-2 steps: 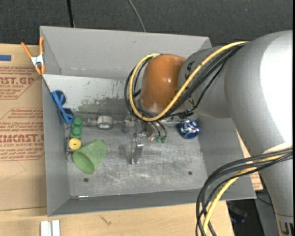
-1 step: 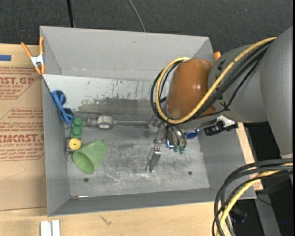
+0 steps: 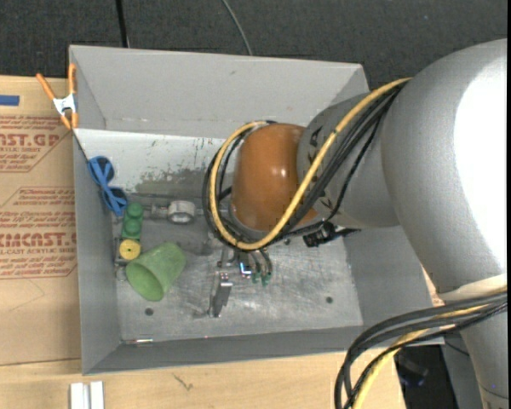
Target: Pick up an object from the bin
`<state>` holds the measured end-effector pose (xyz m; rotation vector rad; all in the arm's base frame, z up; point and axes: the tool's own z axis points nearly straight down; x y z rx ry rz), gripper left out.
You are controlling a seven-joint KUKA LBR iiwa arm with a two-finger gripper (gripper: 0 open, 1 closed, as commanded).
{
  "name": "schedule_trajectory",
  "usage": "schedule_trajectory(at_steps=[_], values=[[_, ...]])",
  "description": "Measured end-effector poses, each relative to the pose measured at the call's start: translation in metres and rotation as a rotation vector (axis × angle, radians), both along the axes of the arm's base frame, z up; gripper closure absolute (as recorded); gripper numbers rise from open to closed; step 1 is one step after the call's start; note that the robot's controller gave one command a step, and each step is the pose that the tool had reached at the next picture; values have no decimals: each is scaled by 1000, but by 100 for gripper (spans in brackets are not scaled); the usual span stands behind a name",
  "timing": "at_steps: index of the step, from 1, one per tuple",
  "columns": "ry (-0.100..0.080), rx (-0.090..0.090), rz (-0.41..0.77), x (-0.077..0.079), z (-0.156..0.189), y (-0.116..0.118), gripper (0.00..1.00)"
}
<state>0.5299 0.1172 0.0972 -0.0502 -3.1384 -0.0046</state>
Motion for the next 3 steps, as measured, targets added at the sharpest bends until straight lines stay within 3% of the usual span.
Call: schedule_trajectory(at_steps=[1, 2, 3], values=[[-8, 1, 130, 42, 6, 74, 0], [-3, -2, 126, 41, 5, 71, 100], [-12, -1, 469, 24, 126, 61, 100]])
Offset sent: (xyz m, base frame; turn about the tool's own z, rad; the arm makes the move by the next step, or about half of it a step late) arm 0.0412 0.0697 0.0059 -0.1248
